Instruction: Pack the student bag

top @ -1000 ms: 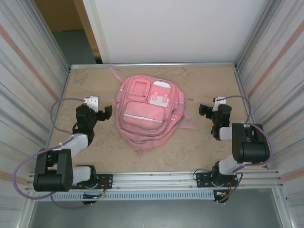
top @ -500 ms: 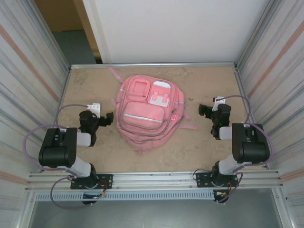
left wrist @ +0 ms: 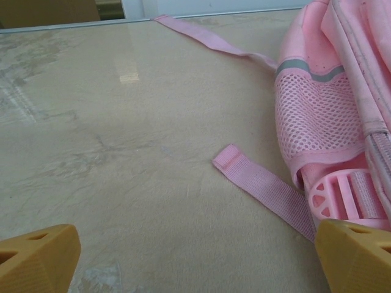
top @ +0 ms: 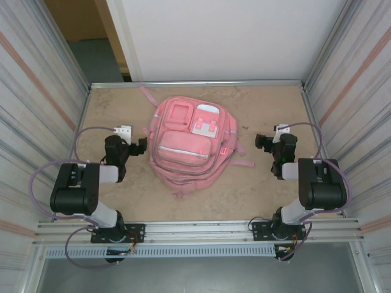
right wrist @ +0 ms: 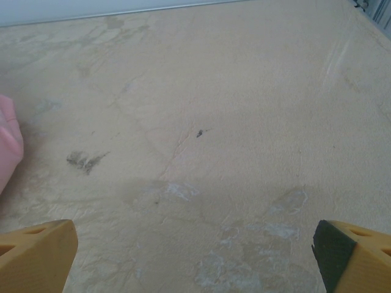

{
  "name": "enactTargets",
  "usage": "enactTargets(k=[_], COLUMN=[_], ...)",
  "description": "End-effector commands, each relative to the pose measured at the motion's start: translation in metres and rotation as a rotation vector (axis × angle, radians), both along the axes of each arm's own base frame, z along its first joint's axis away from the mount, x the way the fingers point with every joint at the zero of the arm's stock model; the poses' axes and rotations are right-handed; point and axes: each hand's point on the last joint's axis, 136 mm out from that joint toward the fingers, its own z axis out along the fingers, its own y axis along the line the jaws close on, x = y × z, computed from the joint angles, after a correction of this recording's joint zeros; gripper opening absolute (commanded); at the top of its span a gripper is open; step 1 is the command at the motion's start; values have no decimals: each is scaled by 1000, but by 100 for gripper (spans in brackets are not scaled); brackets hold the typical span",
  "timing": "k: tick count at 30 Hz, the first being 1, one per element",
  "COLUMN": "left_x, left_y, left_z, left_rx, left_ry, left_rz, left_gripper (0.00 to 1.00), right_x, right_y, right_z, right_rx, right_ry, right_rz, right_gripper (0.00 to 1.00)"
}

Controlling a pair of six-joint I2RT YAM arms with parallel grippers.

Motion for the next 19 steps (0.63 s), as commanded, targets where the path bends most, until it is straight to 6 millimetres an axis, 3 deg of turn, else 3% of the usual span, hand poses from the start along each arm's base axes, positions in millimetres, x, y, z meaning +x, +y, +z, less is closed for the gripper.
enactTargets(k=[1, 19], left_x=[3, 3], left_y=[4, 6], left_z=[7, 6], left_rx=[27, 12], left_ry=[-20, -15], left_rz=[13, 16], left_gripper=[99, 99], right_x=[2, 2], right_y=[1, 1], right_z=[2, 2], right_rx=[13, 12], right_ry=[-2, -2], right_rz=[-2, -3], right_gripper=[99, 99])
